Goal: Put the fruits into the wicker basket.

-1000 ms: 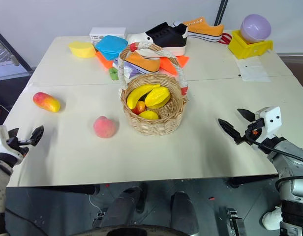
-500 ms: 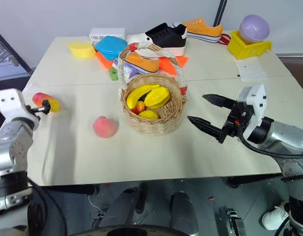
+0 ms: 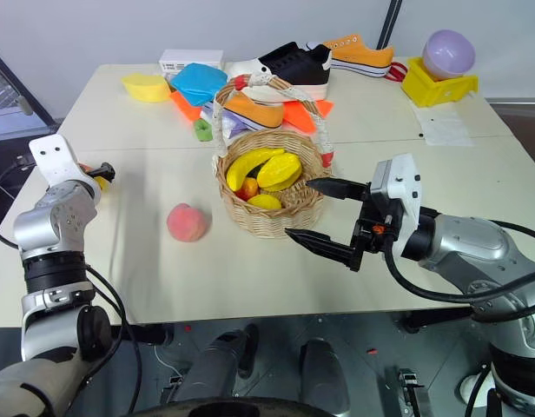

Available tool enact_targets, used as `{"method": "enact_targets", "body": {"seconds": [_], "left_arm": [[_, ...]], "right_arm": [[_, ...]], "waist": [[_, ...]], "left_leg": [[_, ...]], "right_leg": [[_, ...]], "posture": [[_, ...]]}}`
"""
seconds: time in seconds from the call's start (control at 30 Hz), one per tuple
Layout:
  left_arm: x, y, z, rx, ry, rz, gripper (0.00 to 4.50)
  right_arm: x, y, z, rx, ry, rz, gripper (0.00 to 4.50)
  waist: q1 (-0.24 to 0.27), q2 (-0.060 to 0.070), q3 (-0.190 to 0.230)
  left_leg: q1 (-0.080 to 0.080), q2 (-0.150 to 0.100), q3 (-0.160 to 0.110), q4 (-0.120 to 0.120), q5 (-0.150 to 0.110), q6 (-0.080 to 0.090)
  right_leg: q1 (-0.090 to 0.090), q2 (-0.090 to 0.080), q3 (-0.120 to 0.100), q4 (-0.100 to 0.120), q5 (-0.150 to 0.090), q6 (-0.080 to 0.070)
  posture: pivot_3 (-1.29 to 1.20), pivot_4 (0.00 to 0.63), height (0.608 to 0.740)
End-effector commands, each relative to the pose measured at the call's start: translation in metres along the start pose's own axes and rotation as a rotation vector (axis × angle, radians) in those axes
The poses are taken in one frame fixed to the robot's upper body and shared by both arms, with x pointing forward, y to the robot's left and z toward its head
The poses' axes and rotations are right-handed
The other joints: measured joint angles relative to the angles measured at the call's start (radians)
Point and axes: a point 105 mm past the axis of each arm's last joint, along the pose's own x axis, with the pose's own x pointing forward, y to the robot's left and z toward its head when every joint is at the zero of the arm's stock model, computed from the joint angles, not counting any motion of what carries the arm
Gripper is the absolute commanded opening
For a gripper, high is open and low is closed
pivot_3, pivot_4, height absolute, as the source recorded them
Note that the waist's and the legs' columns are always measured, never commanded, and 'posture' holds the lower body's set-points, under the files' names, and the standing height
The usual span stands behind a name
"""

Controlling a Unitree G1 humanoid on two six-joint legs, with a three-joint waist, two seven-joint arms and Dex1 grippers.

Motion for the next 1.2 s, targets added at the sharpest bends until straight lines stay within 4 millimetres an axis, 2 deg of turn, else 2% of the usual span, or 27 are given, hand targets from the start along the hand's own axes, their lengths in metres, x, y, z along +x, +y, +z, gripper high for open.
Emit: {"method": "enact_targets", "body": {"seconds": [0.03, 0.27, 0.43, 0.53, 0.6, 0.63, 0.8, 0.87, 0.93, 1.0, 1.1, 1.2], "left_arm": [[0.003, 0.009, 0.012, 0.012, -0.01, 0.064, 4.5], [0.009, 0.013, 0.006, 0.009, 0.049, 0.122, 4.5], [0.01, 0.014, 0.008, 0.006, 0.036, 0.115, 4.5], [0.01, 0.016, 0.01, -0.007, 0.027, 0.115, 3.72], [0.01, 0.017, 0.011, -0.004, 0.021, 0.12, 2.67], [0.01, 0.016, 0.013, -0.008, 0.011, 0.112, 2.34], [0.002, 0.019, 0.027, 0.054, -0.076, 0.072, 2.23], [-0.014, 0.005, 0.047, 0.023, -0.215, -0.163, 2.23], [-0.045, -0.012, 0.065, 0.047, -0.369, -0.442, 2.23], [-0.075, -0.024, 0.055, 0.144, -0.375, -0.696, 2.23], [-0.144, -0.043, 0.027, 0.253, -0.286, -1.157, 2.23], [-0.183, -0.059, 0.015, 0.281, -0.198, -1.393, 2.23]], "right_arm": [[0.001, 0.008, 0.005, -0.04, -0.016, 0.03, 4.46], [0.004, 0.012, -0.001, -0.041, 0.001, 0.037, 4.46], [0.004, 0.014, -0.003, -0.043, 0.002, 0.033, 4.46], [0.004, 0.014, -0.004, -0.047, 0.005, 0.027, 4.5], [0.004, 0.014, -0.005, -0.048, 0.006, 0.026, 4.5], [0.004, 0.014, -0.005, -0.049, 0.007, 0.025, 4.5], [0.005, 0.013, -0.005, -0.058, 0.009, 0.018, 4.5], [0.002, 0.008, -0.006, -0.066, 0.018, -0.002, 4.5], [-0.003, 0.004, -0.006, -0.071, 0.029, -0.023, 4.5], [-0.007, -0.001, -0.005, -0.074, 0.032, -0.044, 4.5], [-0.016, -0.012, -0.005, -0.078, 0.042, -0.081, 4.5], [-0.019, -0.017, -0.006, -0.086, 0.056, -0.089, 4.5]], "waist": [[0.0, 0.0, 0.0], [0.0, 0.0, 0.0], [0.0, 0.0, 0.0], [-0.001, -0.001, 0.0], [-0.001, -0.001, 0.0], [-0.001, -0.001, 0.0], [-0.001, -0.001, 0.0], [-0.006, -0.001, 0.0], [-0.008, -0.001, 0.0], [-0.008, 0.0, 0.0], [-0.01, 0.002, -0.001], [0.0, 0.002, -0.001]], "left_leg": [[0.0, 0.0, 0.0, 0.0, 0.0, 0.0], [0.0, 0.0, 0.0, 0.0, 0.0, 0.0], [0.0, 0.0, 0.0, 0.0, 0.0, 0.0], [0.0, 0.0, 0.0, 0.0, 0.0, 0.0], [0.0, 0.0, 0.0, 0.0, 0.0, 0.0], [0.0, 0.0, 0.0, 0.0, 0.0, 0.0], [0.0, 0.0, 0.0, 0.001, 0.0, 0.0], [0.0, 0.0, 0.0, 0.001, 0.0, 0.0], [0.0, 0.0, 0.001, 0.0, 0.0, 0.0], [-0.001, 0.001, 0.001, -0.001, 0.0, 0.0], [-0.001, 0.001, 0.002, -0.001, 0.0, 0.0], [-0.001, 0.001, 0.002, -0.001, -0.001, 0.001]], "right_leg": [[0.0, 0.0, 0.0, 0.0, 0.001, 0.001], [0.0, 0.001, 0.0, 0.0, 0.001, 0.002], [0.0, 0.001, 0.0, 0.0, 0.001, 0.002], [0.0, 0.001, 0.0, 0.0, 0.001, 0.002], [0.0, 0.001, 0.0, 0.001, 0.001, 0.002], [0.0, 0.001, 0.001, 0.001, 0.001, 0.002], [0.0, 0.001, 0.001, 0.001, 0.001, 0.002], [0.0, 0.001, 0.001, 0.001, 0.001, 0.002], [-0.001, 0.0, 0.002, 0.001, 0.001, 0.001], [-0.002, -0.001, 0.003, 0.001, 0.001, 0.0], [-0.004, -0.001, 0.004, -0.001, 0.0, -0.005], [-0.003, -0.001, 0.004, -0.003, 0.0, -0.006]], "posture": [[0.0, 0.15, 0.74], [0.0, 0.15, 0.74], [0.0, 0.15, 0.74], [0.0, 0.15, 0.74], [0.0, 0.15, 0.74], [0.0, 0.15, 0.74], [0.0, 0.15, 0.74], [0.0, 0.15, 0.74], [0.0, 0.15, 0.74], [0.0, 0.15, 0.74], [0.0, 0.15, 0.74], [0.0, 0.15, 0.74]]}}
